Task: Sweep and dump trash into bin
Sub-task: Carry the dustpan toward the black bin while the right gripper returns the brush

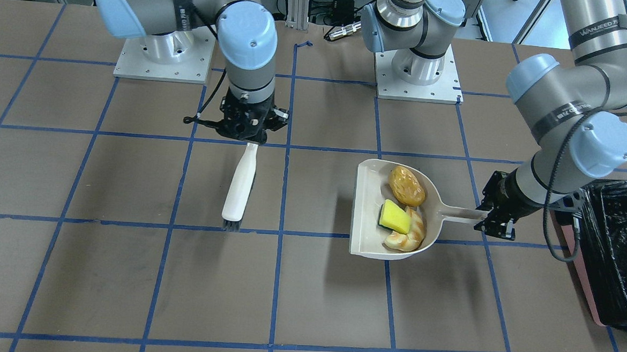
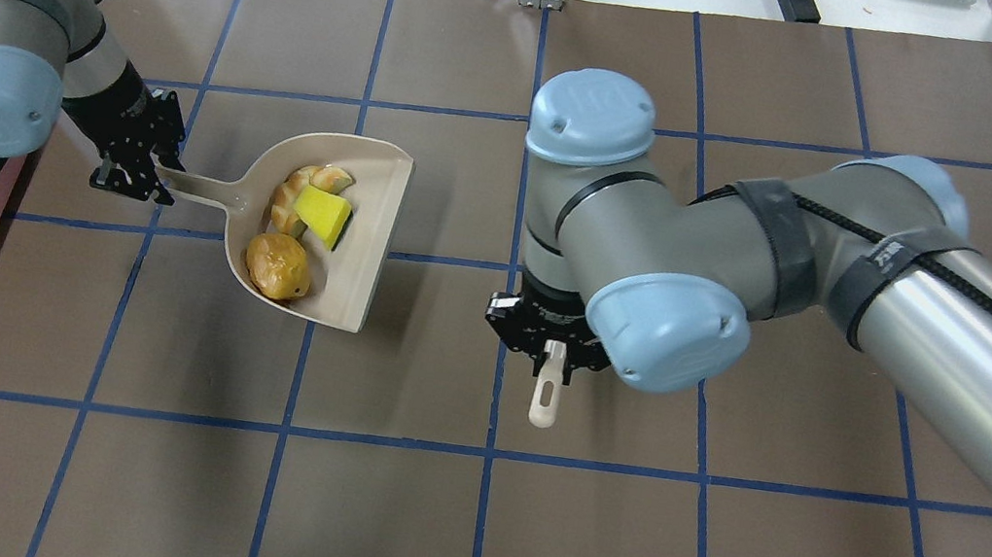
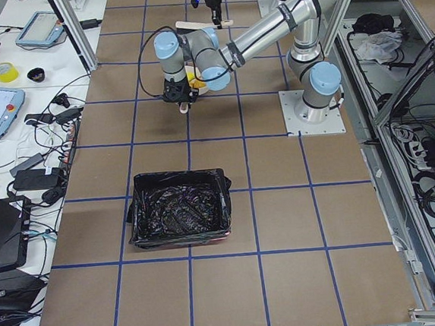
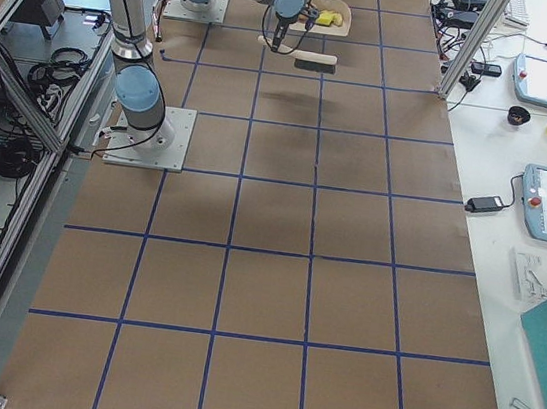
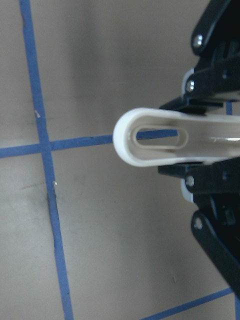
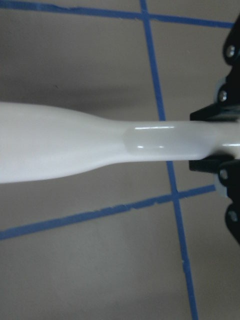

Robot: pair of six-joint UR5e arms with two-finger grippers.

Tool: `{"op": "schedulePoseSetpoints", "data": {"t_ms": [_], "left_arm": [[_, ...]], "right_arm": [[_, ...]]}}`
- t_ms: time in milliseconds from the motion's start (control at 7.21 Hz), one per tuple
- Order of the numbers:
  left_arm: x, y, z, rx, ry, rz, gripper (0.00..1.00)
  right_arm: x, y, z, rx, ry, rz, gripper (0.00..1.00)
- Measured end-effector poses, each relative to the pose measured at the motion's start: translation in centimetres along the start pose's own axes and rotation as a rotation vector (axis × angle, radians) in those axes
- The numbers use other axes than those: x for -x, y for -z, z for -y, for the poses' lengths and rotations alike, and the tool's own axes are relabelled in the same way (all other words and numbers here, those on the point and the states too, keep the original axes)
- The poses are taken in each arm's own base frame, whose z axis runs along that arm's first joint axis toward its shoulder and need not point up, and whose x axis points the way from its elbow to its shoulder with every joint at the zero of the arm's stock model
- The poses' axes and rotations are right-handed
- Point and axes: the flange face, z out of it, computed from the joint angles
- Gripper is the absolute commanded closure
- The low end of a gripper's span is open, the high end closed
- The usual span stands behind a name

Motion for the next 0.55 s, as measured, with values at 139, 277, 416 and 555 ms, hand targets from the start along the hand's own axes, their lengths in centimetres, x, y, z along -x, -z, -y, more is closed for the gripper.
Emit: {"op": "schedulePoseSetpoints", "data": {"t_ms": [139,277,416,555], "left_arm": [[-0.4,0.5,2.5,0.013,-0.005,-0.011,1.0],[-0.5,0.9,5.0,0.019,-0.022,-0.019,1.0],[-0.3,1.4,7.6,0.019,-0.052,-0.023,1.0],[0.4,2.0,10.6,0.014,-0.08,-0.031,1.0]], "right_arm": [[-3.4,0.4,2.7,0.001,0.022,0.01,1.0],[-7.1,0.8,5.2,-0.007,0.025,0.006,1.0],[-11.3,1.2,7.5,-0.021,0.035,-0.024,1.0],[-16.0,1.5,9.6,-0.027,0.069,-0.053,1.0]]}}
